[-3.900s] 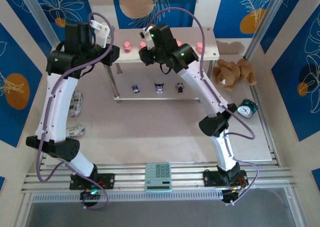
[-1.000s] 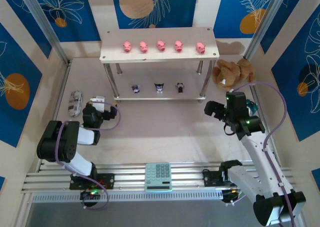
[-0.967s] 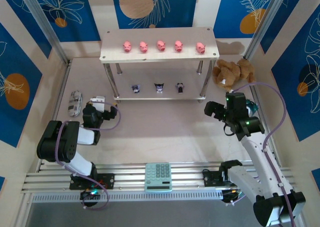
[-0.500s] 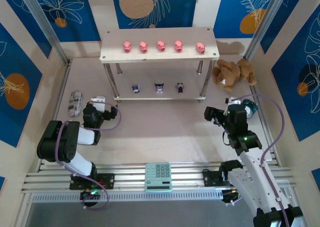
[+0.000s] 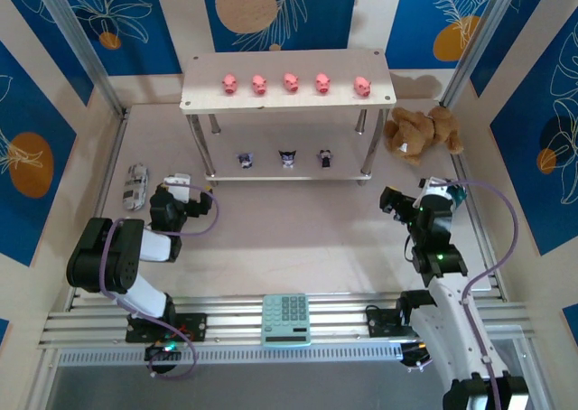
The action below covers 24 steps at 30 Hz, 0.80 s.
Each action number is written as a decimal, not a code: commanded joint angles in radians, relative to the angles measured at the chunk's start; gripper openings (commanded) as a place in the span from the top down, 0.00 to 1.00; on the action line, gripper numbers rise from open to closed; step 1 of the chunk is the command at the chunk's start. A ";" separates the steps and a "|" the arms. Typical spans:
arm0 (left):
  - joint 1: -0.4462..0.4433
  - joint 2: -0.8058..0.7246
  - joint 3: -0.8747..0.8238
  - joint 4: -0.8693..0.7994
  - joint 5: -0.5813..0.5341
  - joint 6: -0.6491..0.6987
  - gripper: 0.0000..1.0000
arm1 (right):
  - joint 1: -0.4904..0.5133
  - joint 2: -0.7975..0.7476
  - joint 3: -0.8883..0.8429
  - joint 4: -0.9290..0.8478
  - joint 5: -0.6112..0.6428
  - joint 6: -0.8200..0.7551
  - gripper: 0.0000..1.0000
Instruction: Place and organize the plastic toys onto the shelf
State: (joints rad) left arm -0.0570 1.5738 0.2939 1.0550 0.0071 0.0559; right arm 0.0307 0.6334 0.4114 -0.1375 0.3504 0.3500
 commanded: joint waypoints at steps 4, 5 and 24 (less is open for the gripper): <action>-0.009 -0.009 0.014 0.007 0.008 0.011 0.00 | -0.005 0.168 -0.078 0.379 -0.001 -0.010 0.01; -0.009 -0.009 0.014 0.007 0.008 0.012 0.00 | -0.005 0.213 -0.075 0.416 -0.001 -0.027 0.01; -0.009 -0.008 0.019 0.000 0.000 0.008 0.00 | -0.026 0.730 0.034 0.725 -0.080 -0.221 0.01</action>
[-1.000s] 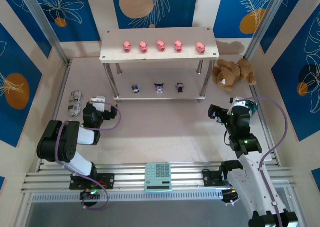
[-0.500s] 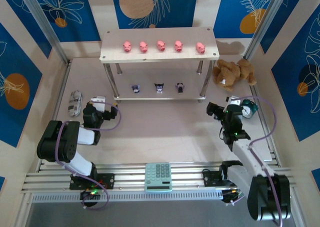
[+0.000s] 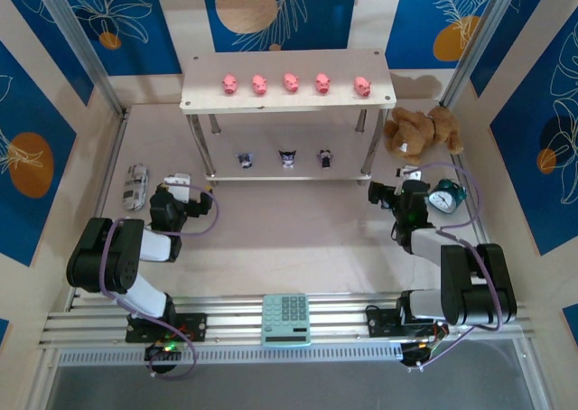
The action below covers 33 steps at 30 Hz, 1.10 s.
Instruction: Place and organize the plastic toys onto the shelf
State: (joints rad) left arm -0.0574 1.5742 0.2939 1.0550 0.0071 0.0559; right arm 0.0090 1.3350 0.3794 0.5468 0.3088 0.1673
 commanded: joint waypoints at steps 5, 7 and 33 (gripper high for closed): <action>-0.009 -0.008 0.024 -0.008 -0.011 0.004 0.00 | 0.000 0.131 0.186 -0.063 -0.085 -0.030 0.01; -0.009 -0.009 0.024 -0.010 -0.012 0.004 0.00 | 0.034 0.183 0.150 0.073 -0.063 -0.057 0.01; -0.009 -0.013 0.051 -0.066 0.043 0.022 0.00 | 0.026 0.187 0.013 0.305 -0.013 -0.030 0.01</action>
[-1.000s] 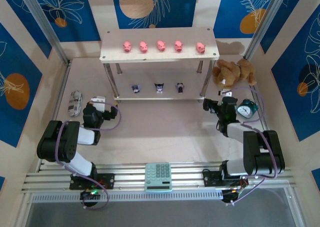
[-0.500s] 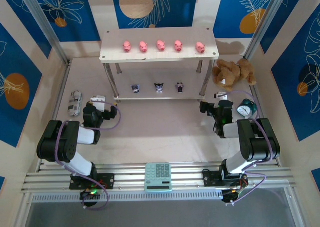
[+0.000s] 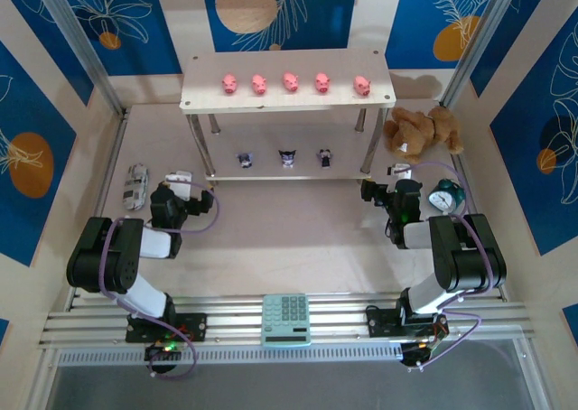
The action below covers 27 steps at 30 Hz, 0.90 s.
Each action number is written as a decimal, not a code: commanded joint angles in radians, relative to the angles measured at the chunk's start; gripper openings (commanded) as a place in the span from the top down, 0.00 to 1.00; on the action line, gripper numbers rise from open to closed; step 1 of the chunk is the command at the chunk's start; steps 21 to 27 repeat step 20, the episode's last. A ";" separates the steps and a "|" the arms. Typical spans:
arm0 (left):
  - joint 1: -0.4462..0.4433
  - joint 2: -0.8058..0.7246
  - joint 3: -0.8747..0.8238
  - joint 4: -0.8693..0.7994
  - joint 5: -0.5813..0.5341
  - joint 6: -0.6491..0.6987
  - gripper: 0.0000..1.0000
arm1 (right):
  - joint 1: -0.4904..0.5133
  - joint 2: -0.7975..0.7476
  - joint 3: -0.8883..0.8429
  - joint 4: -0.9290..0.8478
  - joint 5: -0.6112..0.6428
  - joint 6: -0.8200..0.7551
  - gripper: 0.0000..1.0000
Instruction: Place and organize the plastic toys onto the shelf
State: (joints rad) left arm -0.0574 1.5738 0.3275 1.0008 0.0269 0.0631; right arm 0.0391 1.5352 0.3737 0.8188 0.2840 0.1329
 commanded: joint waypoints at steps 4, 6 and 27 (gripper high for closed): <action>-0.009 -0.012 0.019 -0.016 0.025 0.015 0.00 | -0.003 -0.014 0.019 0.034 0.012 0.005 0.01; -0.008 -0.012 0.020 -0.017 0.025 0.015 0.00 | -0.004 -0.014 0.019 0.034 0.012 0.005 0.01; -0.010 -0.011 0.034 -0.044 0.007 0.014 0.00 | -0.004 -0.014 0.018 0.034 0.012 0.005 0.01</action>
